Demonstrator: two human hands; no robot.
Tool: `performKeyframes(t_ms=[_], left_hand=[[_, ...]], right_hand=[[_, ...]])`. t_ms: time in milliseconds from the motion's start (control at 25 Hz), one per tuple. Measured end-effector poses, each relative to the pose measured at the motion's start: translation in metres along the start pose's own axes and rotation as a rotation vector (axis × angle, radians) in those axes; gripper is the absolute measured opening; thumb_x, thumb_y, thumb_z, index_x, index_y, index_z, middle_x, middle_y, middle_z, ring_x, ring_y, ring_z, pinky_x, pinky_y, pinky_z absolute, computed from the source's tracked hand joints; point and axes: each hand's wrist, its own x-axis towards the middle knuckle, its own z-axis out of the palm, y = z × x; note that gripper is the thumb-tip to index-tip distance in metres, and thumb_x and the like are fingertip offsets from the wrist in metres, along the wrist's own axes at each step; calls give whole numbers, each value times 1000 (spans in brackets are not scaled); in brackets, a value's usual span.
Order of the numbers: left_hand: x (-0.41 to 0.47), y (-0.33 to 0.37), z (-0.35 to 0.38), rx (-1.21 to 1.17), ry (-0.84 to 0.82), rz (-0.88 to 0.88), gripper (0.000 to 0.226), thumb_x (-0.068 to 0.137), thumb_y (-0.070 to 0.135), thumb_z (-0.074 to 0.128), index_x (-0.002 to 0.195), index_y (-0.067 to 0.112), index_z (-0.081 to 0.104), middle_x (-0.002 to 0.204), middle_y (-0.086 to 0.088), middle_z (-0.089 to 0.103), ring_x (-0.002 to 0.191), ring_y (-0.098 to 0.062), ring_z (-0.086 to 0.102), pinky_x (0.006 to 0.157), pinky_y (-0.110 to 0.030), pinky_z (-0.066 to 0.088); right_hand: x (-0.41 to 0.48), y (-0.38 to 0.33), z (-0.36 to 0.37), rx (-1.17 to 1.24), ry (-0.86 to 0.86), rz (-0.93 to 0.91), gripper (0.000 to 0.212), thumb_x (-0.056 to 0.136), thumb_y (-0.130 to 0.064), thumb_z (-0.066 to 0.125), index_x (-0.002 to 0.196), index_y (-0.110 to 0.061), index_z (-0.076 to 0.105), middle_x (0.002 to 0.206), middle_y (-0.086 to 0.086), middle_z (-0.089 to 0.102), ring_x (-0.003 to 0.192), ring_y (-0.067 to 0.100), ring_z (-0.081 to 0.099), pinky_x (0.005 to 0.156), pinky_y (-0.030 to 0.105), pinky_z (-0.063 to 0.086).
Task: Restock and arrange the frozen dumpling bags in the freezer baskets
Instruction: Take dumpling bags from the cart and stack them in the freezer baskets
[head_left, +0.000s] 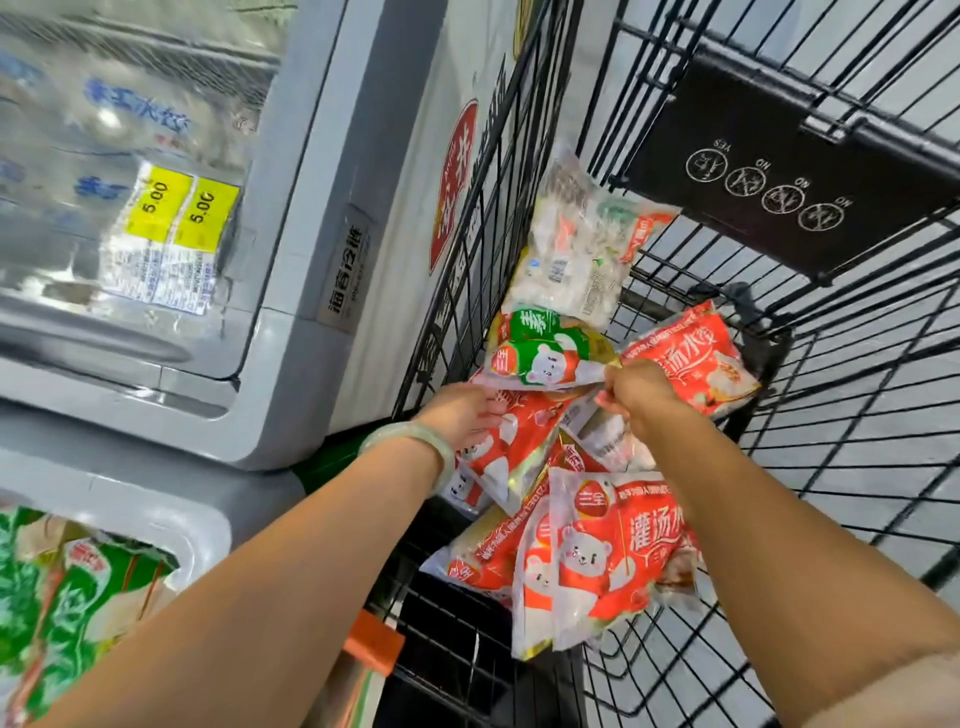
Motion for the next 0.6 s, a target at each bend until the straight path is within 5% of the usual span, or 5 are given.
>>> performKeyframes(t_ms=[80, 160, 280, 400, 600], left_hand=[[-13, 2, 3, -10, 11, 3, 34, 102, 14, 35, 131, 2, 47, 118, -12, 65, 104, -22, 59, 100, -35, 44], [-28, 2, 7, -36, -11, -4, 35, 103, 13, 31, 133, 3, 46, 132, -14, 59, 107, -21, 57, 105, -35, 40], [-49, 2, 13, -82, -93, -6, 40, 104, 23, 31, 135, 3, 44, 136, -13, 56, 111, -21, 54, 106, -34, 38], [-65, 1, 16, -179, -135, -24, 57, 103, 42, 23, 140, 1, 38, 139, -15, 52, 127, -28, 50, 108, -39, 36], [-92, -12, 17, -212, -201, -26, 76, 92, 63, 33, 138, 2, 42, 139, -18, 51, 126, -31, 52, 103, -42, 46]], right_hand=[[-17, -7, 4, 67, -17, -14, 24, 93, 4, 41, 116, -2, 49, 67, 7, 48, 47, 12, 48, 40, 16, 48], [-44, -13, 10, 254, -72, 11, 14, 94, 7, 37, 93, -1, 49, 62, 6, 46, 42, 11, 47, 46, 20, 49], [-78, -12, 14, 504, -153, 75, 27, 95, 6, 35, 72, -6, 42, 61, 6, 39, 50, 11, 39, 50, 22, 52], [-115, -7, 6, 530, -264, 89, 26, 94, 9, 37, 73, -5, 43, 62, 7, 41, 52, 12, 38, 50, 22, 55], [-173, -10, -24, 507, -483, -20, 20, 92, 11, 42, 82, -6, 45, 52, 4, 55, 42, 10, 52, 54, 25, 58]])
